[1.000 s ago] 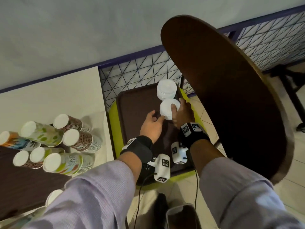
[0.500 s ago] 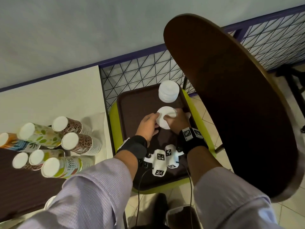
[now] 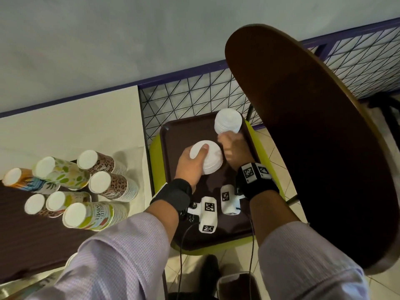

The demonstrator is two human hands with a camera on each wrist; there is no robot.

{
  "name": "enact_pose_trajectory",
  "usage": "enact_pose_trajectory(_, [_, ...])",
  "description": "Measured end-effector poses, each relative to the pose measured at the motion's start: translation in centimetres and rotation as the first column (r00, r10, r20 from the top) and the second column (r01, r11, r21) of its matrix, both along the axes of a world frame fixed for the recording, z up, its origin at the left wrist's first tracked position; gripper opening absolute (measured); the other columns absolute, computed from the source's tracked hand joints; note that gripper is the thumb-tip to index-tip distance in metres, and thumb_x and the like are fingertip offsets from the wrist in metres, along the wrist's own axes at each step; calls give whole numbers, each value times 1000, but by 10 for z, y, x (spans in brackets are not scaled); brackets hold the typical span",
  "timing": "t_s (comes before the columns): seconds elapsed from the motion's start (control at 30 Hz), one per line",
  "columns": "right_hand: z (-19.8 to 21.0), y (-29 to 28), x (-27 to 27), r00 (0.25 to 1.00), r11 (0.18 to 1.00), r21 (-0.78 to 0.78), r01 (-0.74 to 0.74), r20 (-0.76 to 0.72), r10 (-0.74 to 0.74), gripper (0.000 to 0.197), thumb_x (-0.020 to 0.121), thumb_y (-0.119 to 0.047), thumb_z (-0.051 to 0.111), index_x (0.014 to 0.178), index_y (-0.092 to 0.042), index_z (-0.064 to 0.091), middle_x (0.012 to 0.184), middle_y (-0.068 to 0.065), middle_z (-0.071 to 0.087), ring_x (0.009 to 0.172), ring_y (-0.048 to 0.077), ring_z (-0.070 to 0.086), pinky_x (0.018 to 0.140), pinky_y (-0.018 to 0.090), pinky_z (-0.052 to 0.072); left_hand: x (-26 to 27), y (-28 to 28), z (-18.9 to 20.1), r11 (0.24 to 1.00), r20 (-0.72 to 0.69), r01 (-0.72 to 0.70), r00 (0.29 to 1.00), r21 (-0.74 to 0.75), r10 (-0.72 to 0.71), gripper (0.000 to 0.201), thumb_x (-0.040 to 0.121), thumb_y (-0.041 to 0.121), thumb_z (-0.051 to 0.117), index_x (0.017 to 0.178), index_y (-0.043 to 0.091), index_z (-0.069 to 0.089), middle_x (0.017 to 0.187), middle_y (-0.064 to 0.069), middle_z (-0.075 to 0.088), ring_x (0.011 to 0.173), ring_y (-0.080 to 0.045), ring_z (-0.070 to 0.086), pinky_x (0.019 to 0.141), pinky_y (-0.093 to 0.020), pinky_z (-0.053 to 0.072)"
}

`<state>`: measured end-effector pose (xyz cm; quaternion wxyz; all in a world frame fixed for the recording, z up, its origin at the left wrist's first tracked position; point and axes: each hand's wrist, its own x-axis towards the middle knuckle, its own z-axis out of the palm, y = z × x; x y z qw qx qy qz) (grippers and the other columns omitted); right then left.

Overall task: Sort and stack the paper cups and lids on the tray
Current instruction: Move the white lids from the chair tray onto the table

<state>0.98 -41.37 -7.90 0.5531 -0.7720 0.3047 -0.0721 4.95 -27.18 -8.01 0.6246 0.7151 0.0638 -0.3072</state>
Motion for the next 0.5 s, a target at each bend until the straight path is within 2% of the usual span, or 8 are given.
enact_pose_trajectory(0.03, [5, 0, 7, 995, 989, -113, 95, 16, -94, 32, 88, -27, 50, 101, -4, 68, 106, 25, 61, 96, 38, 62, 83, 38, 48, 2, 3, -1, 1000, 27, -11, 1000, 21, 10, 78, 68, 69, 75, 130, 23, 61, 124, -2, 71, 114, -22, 69, 102, -49, 57])
enact_pose_trajectory(0.1, [4, -14, 22, 979, 945, -257, 200, 21, -201, 30, 89, -24, 60, 115, -9, 64, 123, 19, 51, 113, 32, 52, 95, 34, 43, 4, 7, 1, 999, 70, -29, 997, 37, 27, 78, 70, 67, 74, 133, 22, 60, 125, -1, 70, 115, -21, 68, 104, -48, 55])
enact_pose_trajectory(0.2, [3, -33, 42, 986, 868, -487, 94, -78, -150, 44, 92, -22, 59, 136, -17, 57, 146, 11, 37, 136, 32, 35, 112, 41, 37, 8, 15, -2, 995, 108, -73, 992, 65, 66, 64, 82, 57, 74, 134, 22, 60, 125, 0, 68, 116, -22, 66, 106, -48, 53])
enact_pose_trajectory(0.3, [-7, -40, 57, 960, 811, -572, -123, -277, -50, 52, 99, -34, 49, 150, -31, 39, 164, 2, 19, 147, 31, 21, 116, 47, 32, 9, 20, -4, 990, 116, -91, 990, 107, 79, 71, 77, 65, 72, 134, 25, 60, 126, 3, 68, 117, -21, 65, 107, -46, 53])
enact_pose_trajectory(0.37, [-13, -43, 62, 922, 788, -562, -252, -386, 20, 51, 103, -40, 40, 153, -31, 35, 165, -1, 20, 148, 32, 20, 119, 48, 27, 10, 23, -5, 989, 120, -107, 988, 105, 94, 62, 85, 57, 74, 135, 23, 59, 127, 1, 67, 117, -22, 64, 107, -46, 52])
enact_pose_trajectory(0.4, [-15, -43, 63, 911, 776, -561, -289, -409, 44, 49, 104, -41, 38, 151, -30, 39, 163, 0, 25, 146, 33, 22, 118, 48, 28, 10, 24, -7, 988, 120, -111, 988, 106, 98, 56, 91, 50, 74, 136, 21, 59, 128, 0, 66, 118, -23, 63, 108, -45, 52])
enact_pose_trajectory(0.5, [-17, -38, 63, 916, 744, -599, -295, -399, 42, 32, 103, -35, 44, 131, -25, 57, 145, 6, 43, 133, 37, 36, 106, 51, 41, 11, 28, -11, 988, 118, -108, 988, 109, 95, 51, 96, 42, 71, 138, 18, 58, 130, -2, 64, 119, -23, 62, 107, -41, 52])
